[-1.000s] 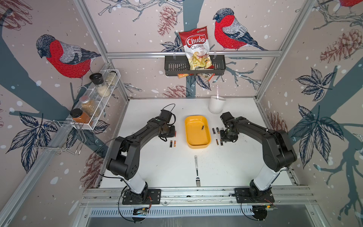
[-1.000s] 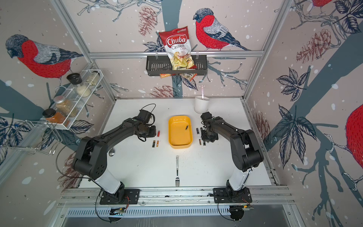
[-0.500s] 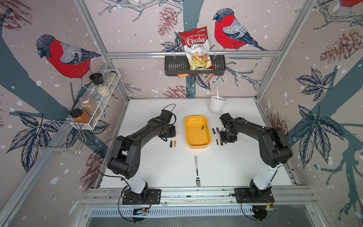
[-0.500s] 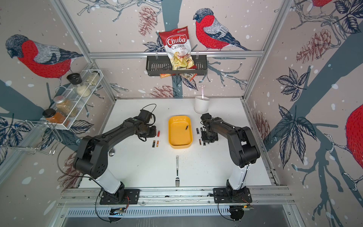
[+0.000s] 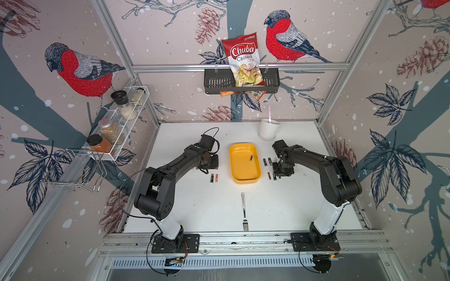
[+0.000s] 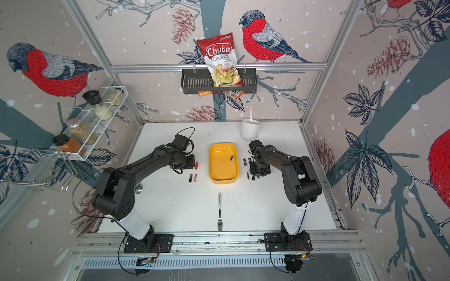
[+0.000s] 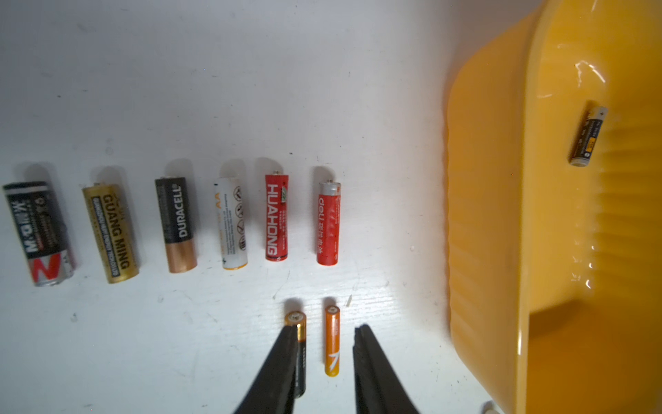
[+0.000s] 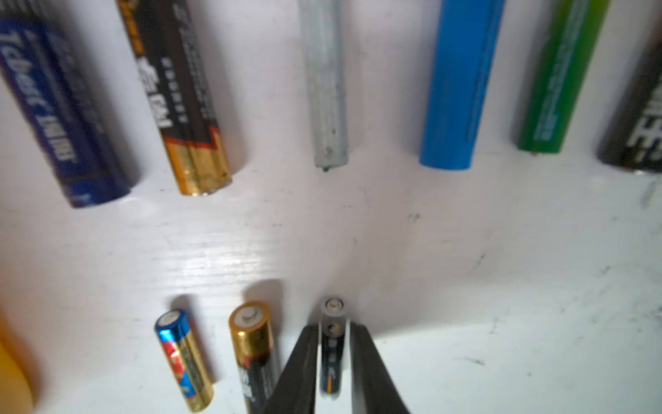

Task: Take the batteries out of the storage box
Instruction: Place the battery at the center of the board.

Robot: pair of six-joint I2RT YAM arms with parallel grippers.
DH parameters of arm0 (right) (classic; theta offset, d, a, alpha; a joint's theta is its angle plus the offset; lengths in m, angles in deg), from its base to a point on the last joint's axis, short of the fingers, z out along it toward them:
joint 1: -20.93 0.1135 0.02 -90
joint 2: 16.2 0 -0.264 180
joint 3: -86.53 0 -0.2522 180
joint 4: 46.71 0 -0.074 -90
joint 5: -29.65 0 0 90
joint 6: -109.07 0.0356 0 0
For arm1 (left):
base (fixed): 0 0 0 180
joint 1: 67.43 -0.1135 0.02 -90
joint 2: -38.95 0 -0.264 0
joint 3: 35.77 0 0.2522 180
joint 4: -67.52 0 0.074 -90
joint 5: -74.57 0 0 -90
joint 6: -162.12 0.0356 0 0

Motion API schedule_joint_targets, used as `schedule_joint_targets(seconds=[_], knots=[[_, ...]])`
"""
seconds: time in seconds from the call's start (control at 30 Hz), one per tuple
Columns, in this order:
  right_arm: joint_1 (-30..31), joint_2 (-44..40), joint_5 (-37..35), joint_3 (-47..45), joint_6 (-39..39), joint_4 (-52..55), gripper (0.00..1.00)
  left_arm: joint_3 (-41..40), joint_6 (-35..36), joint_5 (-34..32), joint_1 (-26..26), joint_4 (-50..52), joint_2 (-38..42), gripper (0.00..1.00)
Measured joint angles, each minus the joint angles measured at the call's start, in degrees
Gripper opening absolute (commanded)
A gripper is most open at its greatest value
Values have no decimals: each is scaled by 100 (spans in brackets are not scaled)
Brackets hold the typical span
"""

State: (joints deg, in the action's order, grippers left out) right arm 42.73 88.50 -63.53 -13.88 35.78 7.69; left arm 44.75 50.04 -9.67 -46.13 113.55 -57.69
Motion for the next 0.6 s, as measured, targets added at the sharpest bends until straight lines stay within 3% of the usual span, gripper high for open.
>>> schedule_joint_targets(seconds=[0.33,0.6], knots=[[-4,-212,-31,92,17,68,26,575,4,-284,223,168,-42,32],[31,-442,-66,479,170,201,27,1932,114,-431,710,435,-850,32]])
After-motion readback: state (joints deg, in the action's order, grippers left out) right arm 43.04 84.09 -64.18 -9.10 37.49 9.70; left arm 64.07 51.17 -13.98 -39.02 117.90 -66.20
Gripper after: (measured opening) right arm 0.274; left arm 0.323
